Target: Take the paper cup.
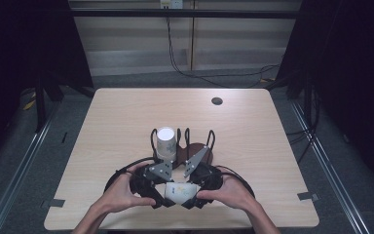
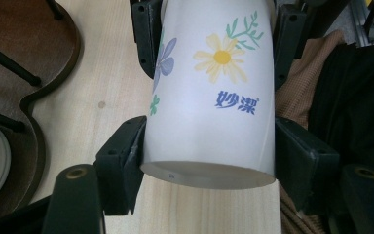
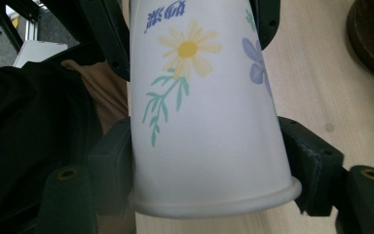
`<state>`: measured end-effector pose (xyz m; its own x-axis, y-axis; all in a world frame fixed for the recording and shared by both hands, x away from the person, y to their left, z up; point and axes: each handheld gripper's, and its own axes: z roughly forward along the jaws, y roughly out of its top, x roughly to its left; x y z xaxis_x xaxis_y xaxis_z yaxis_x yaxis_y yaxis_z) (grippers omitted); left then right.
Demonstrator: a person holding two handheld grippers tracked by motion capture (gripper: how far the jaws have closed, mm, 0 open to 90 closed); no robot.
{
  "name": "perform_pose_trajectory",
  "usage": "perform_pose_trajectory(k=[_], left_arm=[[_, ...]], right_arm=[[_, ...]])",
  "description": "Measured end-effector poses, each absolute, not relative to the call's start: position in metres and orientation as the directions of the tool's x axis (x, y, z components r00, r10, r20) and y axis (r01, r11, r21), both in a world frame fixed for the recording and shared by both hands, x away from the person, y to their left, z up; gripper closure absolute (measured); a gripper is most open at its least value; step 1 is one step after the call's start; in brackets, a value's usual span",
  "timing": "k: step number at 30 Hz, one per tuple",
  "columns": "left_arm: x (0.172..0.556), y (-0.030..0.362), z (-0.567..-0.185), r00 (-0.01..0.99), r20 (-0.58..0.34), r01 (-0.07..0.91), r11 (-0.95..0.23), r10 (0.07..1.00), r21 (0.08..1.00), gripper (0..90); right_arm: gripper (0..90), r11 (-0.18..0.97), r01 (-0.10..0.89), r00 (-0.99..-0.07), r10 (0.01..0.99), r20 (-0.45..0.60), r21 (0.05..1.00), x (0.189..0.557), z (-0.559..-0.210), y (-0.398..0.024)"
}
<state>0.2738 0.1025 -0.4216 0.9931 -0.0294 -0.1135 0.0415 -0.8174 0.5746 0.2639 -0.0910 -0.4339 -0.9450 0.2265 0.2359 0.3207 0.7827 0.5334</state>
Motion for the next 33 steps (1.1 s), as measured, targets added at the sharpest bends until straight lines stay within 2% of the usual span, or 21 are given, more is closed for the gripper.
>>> perform_pose_trajectory(k=[17, 23, 29, 33], left_arm=[[0.275, 0.103, -0.424, 0.99, -0.139, 0.053, -0.81, -0.035, 0.584, 35.1], [0.275, 0.106, -0.422, 0.989, -0.142, 0.065, -0.789, -0.028, 0.612, 36.4], [0.276, 0.11, -0.421, 0.989, -0.146, 0.082, -0.769, -0.015, 0.634, 36.6], [0.277, 0.112, -0.419, 0.989, -0.144, 0.087, -0.755, -0.01, 0.65, 36.5]], right_arm=[[29.0, 0.779, 0.316, -0.947, 0.221, 0.234, 0.541, 0.264, -0.436, -0.089], [24.6, 0.762, 0.323, -0.945, 0.225, 0.238, 0.562, 0.264, -0.433, -0.094], [14.2, 0.739, 0.335, -0.942, 0.245, 0.231, 0.584, 0.265, -0.432, -0.097], [13.6, 0.718, 0.346, -0.938, 0.245, 0.246, 0.605, 0.267, -0.433, -0.102]])
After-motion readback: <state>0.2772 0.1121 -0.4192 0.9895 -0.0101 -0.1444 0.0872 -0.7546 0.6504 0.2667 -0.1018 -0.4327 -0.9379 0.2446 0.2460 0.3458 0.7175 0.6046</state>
